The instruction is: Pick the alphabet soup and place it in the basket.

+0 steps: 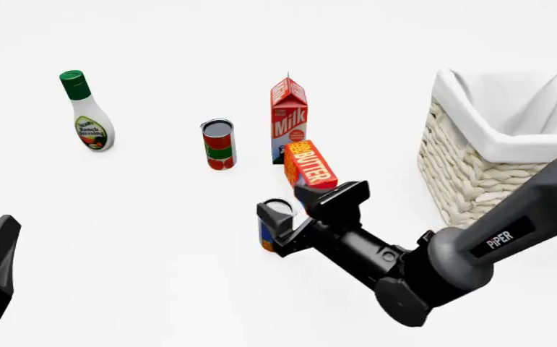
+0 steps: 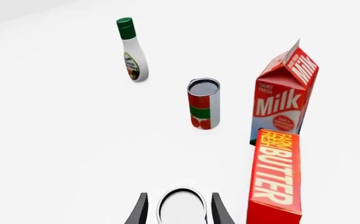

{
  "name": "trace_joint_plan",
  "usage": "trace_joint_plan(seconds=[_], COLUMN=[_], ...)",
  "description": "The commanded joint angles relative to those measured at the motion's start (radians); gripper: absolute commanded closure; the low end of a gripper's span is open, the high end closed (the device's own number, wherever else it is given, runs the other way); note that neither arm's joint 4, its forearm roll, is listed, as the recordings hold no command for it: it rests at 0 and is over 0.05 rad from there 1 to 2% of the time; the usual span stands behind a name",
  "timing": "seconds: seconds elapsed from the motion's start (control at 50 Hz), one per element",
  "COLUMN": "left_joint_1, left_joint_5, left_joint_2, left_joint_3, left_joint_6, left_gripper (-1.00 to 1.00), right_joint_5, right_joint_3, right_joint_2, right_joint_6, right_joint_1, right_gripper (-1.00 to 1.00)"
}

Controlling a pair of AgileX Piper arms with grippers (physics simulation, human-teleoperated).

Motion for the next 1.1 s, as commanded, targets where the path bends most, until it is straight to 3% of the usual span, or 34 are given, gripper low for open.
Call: trace_joint_plan(seconds=[0.02,1.1], left_joint_1=[0.000,0.000], left_joint_5=[0.000,0.000], left_joint_2=[0.000,0.000], left_joint_3=[0.000,0.000], left_joint_6=[0.000,0.000], left_gripper=[-1.00,-1.00], right_joint_5=[-0.004,0.003], right_joint_3=[-0.017,-0.097], right_joint_2=[0.034,0.159], right_joint_6=[0.004,0.019], right_joint_1=[0.003,0.003], right_gripper=[-1.00,-1.00])
